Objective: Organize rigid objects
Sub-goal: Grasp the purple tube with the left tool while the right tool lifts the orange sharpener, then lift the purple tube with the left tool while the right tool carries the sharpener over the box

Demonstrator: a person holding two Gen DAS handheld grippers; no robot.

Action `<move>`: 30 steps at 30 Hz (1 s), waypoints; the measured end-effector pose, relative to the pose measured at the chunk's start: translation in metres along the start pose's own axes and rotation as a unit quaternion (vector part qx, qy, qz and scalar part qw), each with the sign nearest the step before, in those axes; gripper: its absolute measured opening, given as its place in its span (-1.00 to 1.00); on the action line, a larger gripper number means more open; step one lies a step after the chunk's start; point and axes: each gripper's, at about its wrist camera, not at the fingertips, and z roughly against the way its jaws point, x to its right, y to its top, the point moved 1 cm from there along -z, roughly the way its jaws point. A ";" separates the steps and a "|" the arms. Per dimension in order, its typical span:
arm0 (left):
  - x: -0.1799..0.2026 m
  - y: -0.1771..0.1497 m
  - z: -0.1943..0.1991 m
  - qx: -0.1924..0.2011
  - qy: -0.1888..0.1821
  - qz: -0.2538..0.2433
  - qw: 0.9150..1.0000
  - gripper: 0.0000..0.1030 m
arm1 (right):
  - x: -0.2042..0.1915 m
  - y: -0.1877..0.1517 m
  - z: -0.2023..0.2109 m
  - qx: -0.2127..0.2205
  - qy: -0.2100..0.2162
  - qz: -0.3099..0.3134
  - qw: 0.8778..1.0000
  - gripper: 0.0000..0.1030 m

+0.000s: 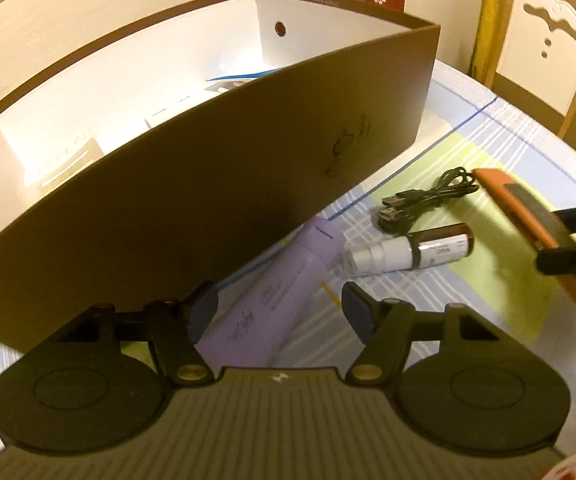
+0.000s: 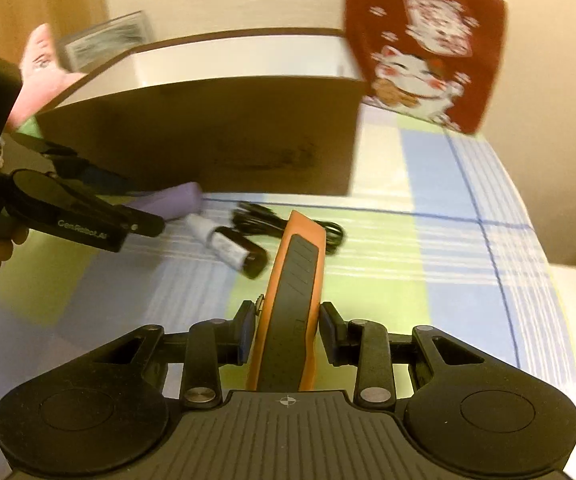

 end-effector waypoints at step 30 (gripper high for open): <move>0.044 -0.042 0.042 -0.092 -0.025 0.076 0.993 -0.40 | 0.024 -0.022 0.001 -0.042 -0.005 -0.055 0.998 -0.39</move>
